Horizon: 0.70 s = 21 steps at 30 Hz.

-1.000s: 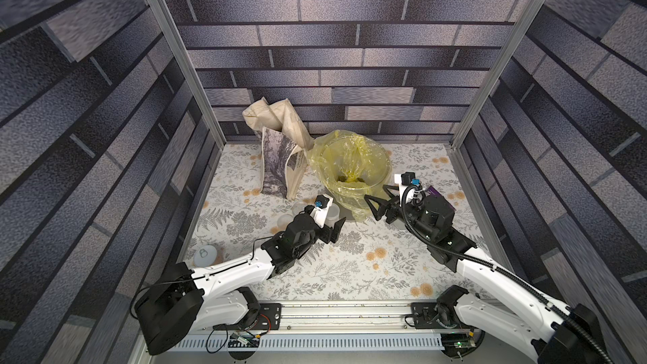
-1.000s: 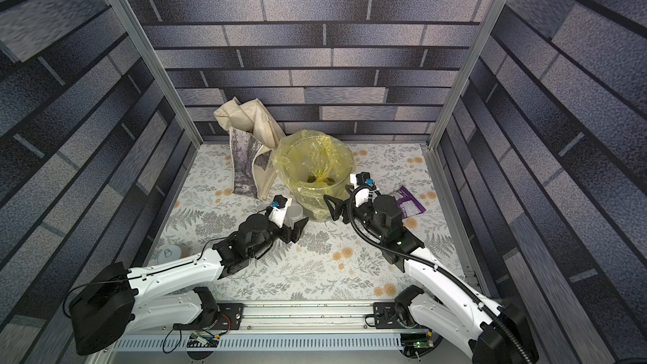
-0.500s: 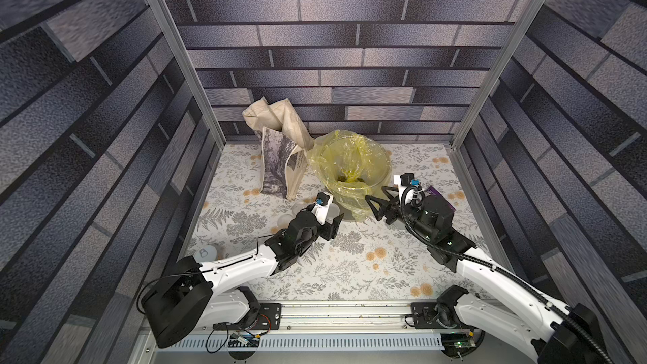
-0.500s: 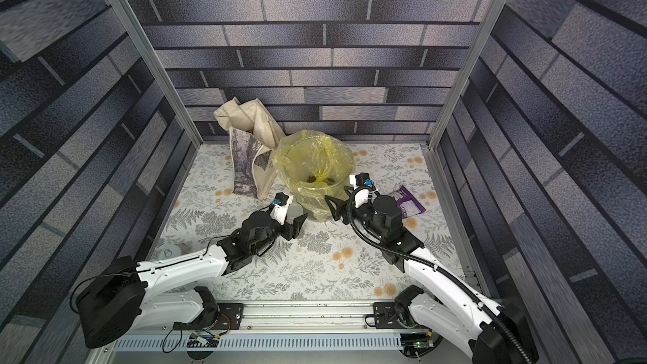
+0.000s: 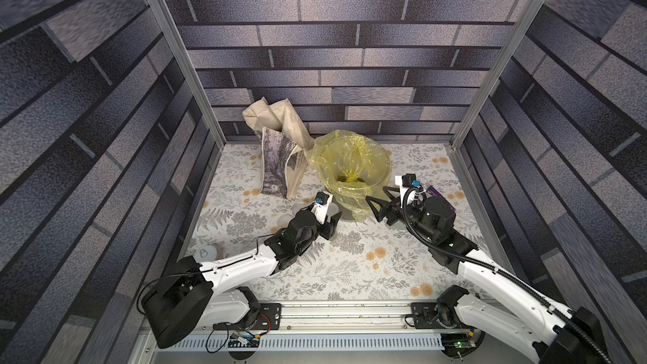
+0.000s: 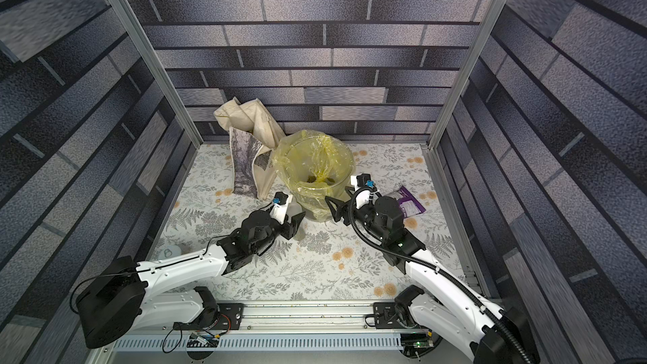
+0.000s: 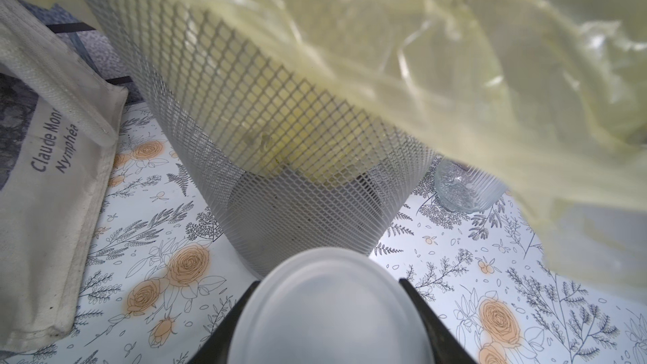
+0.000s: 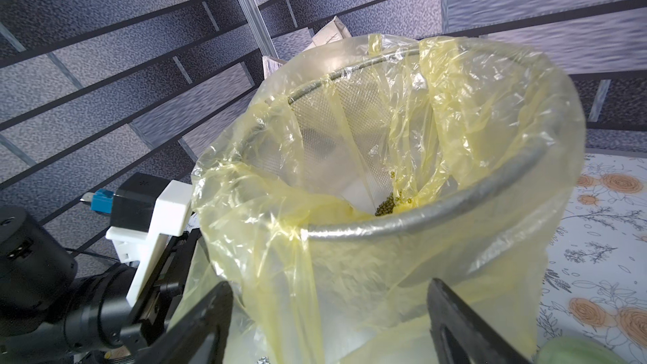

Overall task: Empty moldy mung beans from jars
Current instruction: Pick up the jar from the center of the board.

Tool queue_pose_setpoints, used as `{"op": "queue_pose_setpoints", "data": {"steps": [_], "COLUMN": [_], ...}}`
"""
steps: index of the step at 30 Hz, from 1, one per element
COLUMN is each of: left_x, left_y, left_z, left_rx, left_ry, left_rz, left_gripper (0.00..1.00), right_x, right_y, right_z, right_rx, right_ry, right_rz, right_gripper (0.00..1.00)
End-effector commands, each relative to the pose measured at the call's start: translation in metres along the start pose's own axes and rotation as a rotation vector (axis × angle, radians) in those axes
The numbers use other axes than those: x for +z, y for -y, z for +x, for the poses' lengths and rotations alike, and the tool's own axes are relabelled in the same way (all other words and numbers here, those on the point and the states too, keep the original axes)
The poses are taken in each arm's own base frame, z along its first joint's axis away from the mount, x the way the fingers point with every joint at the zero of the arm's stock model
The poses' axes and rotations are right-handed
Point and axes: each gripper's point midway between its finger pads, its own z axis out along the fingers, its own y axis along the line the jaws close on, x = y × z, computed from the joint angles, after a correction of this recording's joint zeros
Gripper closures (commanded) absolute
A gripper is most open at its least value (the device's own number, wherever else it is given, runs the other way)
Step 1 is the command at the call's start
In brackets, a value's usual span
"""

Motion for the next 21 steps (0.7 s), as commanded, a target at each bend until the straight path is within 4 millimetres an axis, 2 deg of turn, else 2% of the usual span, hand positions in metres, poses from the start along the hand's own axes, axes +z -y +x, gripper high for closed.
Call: {"op": "queue_pose_setpoints", "data": {"steps": [1,9,13,21], "left_x": [-0.001,-0.010,-0.020,-0.035], "left_y": [-0.002,-0.004,-0.001,0.001], "left_z": [-0.006,-0.011,-0.021,-0.031], "left_rx": [-0.021,-0.053,-0.059,-0.050], "left_ry": [0.008,0.018,0.026,-0.008], "left_rz": [-0.004,-0.009,-0.001,0.002], "left_gripper": [0.43,0.46,0.47,0.48], "right_x": [-0.003,-0.004,-0.004,-0.005], "right_y": [0.005,0.005,0.001,-0.015], "right_z": [0.005,0.006,0.006,0.003], "right_rx": [-0.005,-0.010,-0.007,-0.008], "right_ry": [-0.006,-0.007,-0.002,0.014], "right_rz": [0.023,0.019,-0.003,-0.100], "right_gripper": [0.12,0.12,0.00,0.00]}}
